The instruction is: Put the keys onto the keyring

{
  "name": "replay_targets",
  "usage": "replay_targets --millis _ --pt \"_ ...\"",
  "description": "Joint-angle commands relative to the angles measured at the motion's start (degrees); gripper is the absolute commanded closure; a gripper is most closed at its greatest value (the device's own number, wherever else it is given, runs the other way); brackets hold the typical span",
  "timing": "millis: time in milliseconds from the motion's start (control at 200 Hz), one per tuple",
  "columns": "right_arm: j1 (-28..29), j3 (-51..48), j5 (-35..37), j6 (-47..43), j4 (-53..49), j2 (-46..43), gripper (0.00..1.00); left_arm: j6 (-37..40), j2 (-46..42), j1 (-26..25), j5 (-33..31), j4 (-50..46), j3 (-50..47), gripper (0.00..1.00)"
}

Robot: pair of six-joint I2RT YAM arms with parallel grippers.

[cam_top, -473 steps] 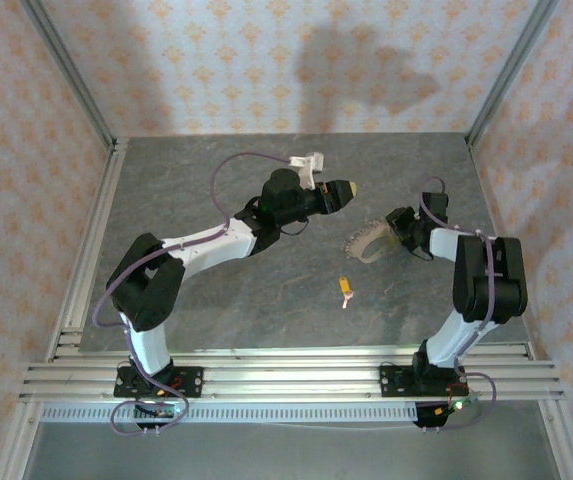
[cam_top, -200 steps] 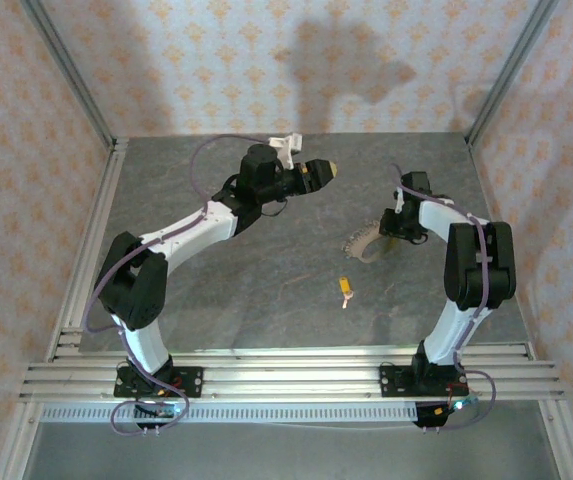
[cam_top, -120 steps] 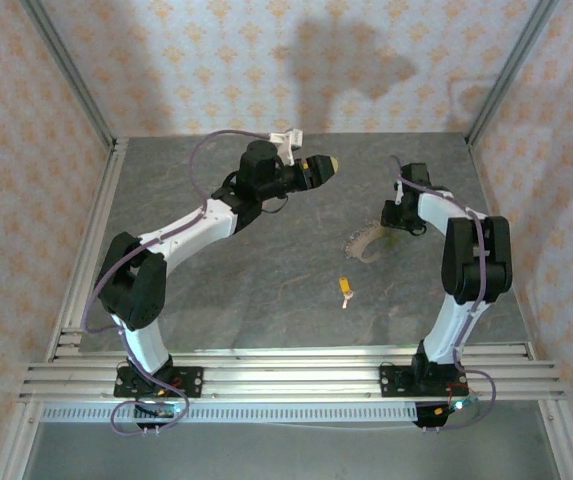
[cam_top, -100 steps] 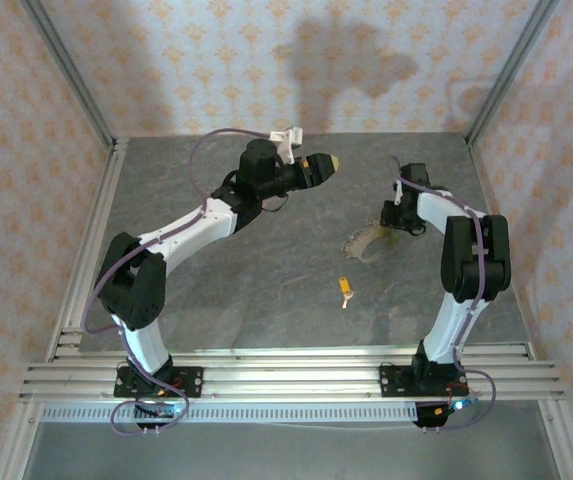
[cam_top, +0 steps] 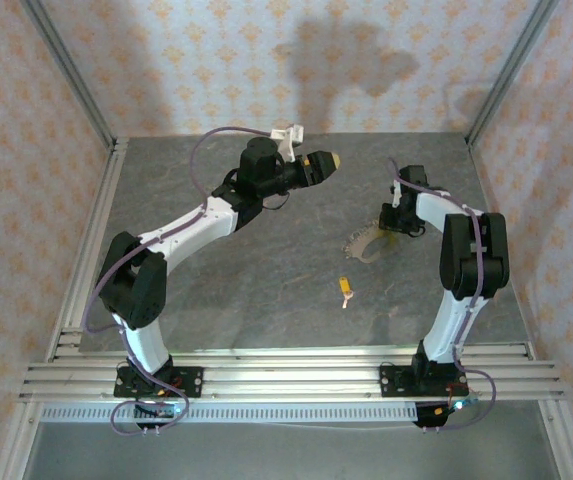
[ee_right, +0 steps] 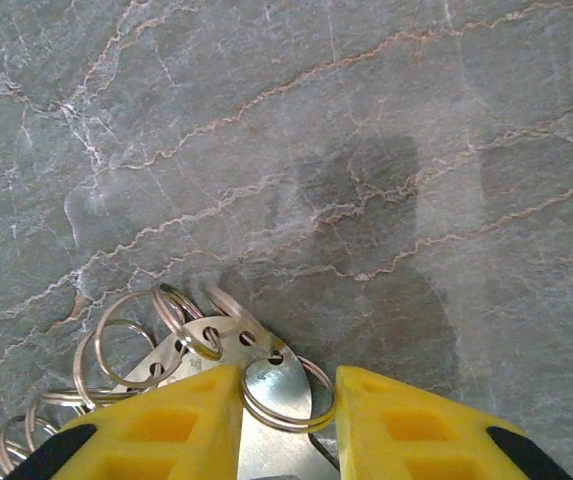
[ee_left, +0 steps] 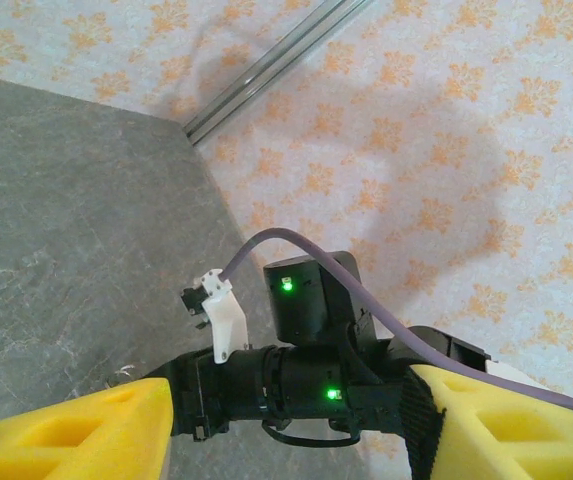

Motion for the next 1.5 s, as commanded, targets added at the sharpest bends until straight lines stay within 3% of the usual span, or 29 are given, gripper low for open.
replay_targets --millis 0,195,611,741,1316,1381,1496 --pt "-0.05 0.23 -0.27 -0.15 -0.61 0.50 0.74 -0.66 0.97 0.33 1.48 1.64 1.69 0.37" --pt "-0.05 -0.52 -0.94 0.64 0.31 0.06 0.82 -0.83 1.10 0.31 1.58 1.64 2.13 0.37" --pt "-0.05 -0.17 0.16 0.90 0.07 -0.49 0.88 -1.27 1.19 0.29 1.70 1.96 2.27 0.37" --pt "-0.04 -0.08 0.07 1.11 0.05 -0.71 1.00 -1.28 1.15 0.36 1.65 1.91 2.35 0.36" --pt "0.25 -5.45 -4.59 12.31 4.18 -10.51 1.00 -0.33 -0.67 0.22 0.45 -0.18 0.61 0.36" --pt "1.27 -6.49 -5.62 14.00 4.05 -11.95 0.84 -0.15 -1.12 0.21 -0.34 -1.08 0.42 0.36" --pt "3.97 -8.63 -6.64 16.05 3.57 -14.51 0.74 0.86 -1.99 0.22 -1.40 -3.23 0.50 0.36"
